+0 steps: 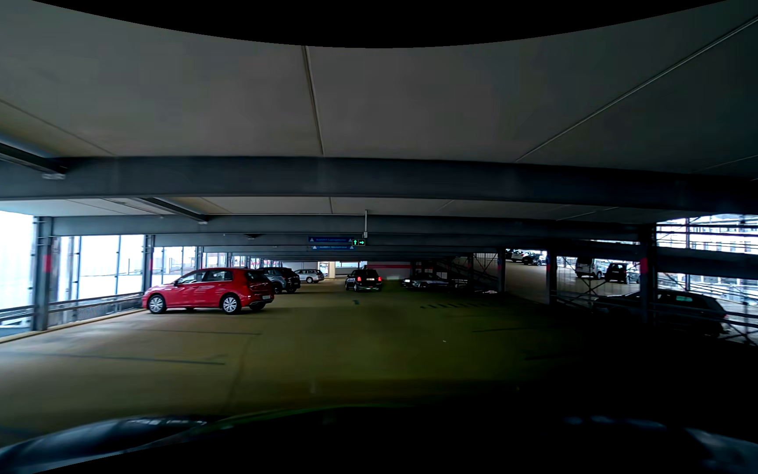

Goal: Follow the waypoints while adhering to traffic rules and regulations

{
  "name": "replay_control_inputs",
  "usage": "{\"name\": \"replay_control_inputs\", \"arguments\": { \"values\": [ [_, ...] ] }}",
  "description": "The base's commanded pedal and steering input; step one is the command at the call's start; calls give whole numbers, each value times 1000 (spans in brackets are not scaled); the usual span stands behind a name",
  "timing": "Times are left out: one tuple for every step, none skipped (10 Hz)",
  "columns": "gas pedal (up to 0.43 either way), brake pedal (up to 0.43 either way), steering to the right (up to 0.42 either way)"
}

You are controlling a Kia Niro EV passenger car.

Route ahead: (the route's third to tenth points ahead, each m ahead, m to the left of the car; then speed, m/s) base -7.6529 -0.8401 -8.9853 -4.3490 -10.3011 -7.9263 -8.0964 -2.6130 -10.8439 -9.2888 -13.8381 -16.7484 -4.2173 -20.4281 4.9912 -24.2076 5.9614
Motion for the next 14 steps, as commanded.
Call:
{"name": "replay_control_inputs", "arguments": {
  "values": [
    [0, 0, 4],
    [0, 0, 4],
    [0, 0, 3],
    [0, 0, 4],
    [0, 0, 3],
    [0, 0, 0],
    [0, 0, -7],
    [0, 0, -18],
    [0, 0, -24],
    [0, 0, -25],
    [0, 0, -25],
    [0, 0, -25],
    [0, 0, -25],
    [0, 0, -25]
  ]
}}
